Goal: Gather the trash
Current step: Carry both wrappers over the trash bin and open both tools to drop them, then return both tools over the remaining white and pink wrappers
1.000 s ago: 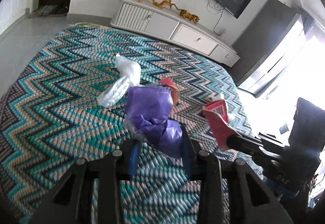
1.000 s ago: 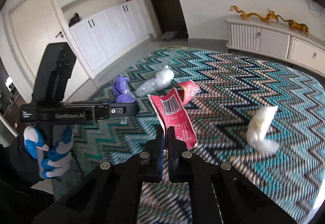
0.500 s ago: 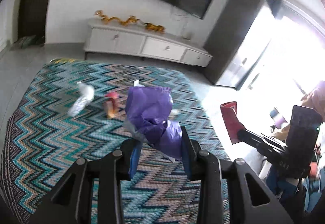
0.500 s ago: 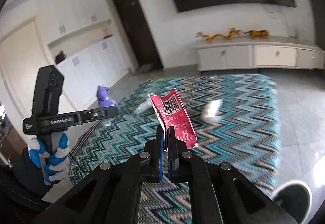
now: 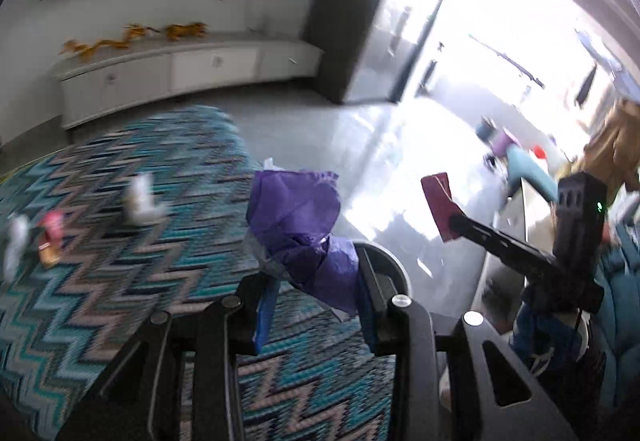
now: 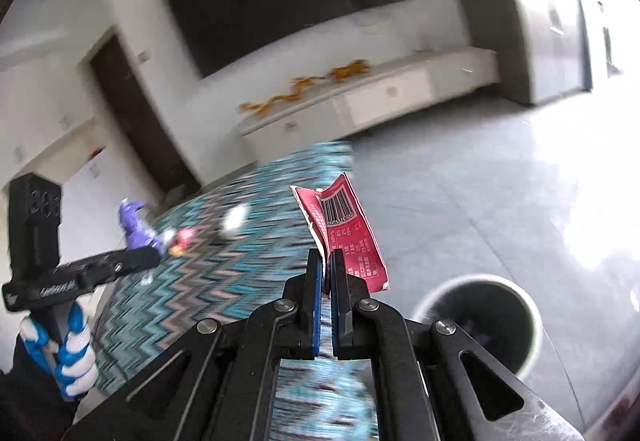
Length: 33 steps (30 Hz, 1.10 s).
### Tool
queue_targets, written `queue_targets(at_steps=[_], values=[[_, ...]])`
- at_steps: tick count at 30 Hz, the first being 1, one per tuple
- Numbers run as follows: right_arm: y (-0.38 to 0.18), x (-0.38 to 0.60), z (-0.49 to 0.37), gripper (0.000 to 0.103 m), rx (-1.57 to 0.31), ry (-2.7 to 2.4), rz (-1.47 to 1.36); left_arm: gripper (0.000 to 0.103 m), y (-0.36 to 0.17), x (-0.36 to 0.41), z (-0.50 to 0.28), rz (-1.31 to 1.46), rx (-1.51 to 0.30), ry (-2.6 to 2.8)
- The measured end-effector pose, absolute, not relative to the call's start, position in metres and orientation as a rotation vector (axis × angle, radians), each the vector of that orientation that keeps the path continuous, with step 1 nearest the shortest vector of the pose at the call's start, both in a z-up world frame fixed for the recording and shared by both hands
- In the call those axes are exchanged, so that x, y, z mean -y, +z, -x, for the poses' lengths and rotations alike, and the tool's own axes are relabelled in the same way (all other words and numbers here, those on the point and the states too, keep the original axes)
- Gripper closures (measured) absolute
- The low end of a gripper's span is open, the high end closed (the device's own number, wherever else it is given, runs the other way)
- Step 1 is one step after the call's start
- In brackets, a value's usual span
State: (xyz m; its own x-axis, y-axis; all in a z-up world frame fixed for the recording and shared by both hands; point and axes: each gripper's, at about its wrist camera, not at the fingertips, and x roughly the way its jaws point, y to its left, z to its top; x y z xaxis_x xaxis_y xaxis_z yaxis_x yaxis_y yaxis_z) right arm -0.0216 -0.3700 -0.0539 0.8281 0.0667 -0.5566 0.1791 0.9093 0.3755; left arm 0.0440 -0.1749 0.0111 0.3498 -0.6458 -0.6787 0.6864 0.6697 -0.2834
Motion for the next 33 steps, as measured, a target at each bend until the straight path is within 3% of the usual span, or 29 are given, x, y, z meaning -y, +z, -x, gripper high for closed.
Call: queue_targets(at_steps=[15, 17, 19, 20, 33], values=[[-0.171, 0.486, 0.026, 0.09, -0.743, -0.256, -0.692, 0.067, -0.086, 0.363, -0.062, -0.281, -1.099, -1.038], [-0.185, 0.493, 0.021, 0.086, -0.765, -0.264, -0.712, 0.052, -0.096, 0.375, -0.067, -0.273, -1.123, -1.054], [-0.196, 0.499, 0.019, 0.072, -0.782, -0.278, -0.729, 0.043, -0.104, 0.386, -0.073, -0.255, -1.136, -1.064], [-0.2, 0.5, 0.018, 0.069, -0.788, -0.284, -0.737, 0.042, -0.107, 0.39, -0.075, -0.25, -1.143, -1.069], [-0.188, 0.501, 0.027, 0.068, -0.753, -0.293, -0.747, 0.042, -0.099, 0.377, -0.072, -0.234, -1.124, -1.038]])
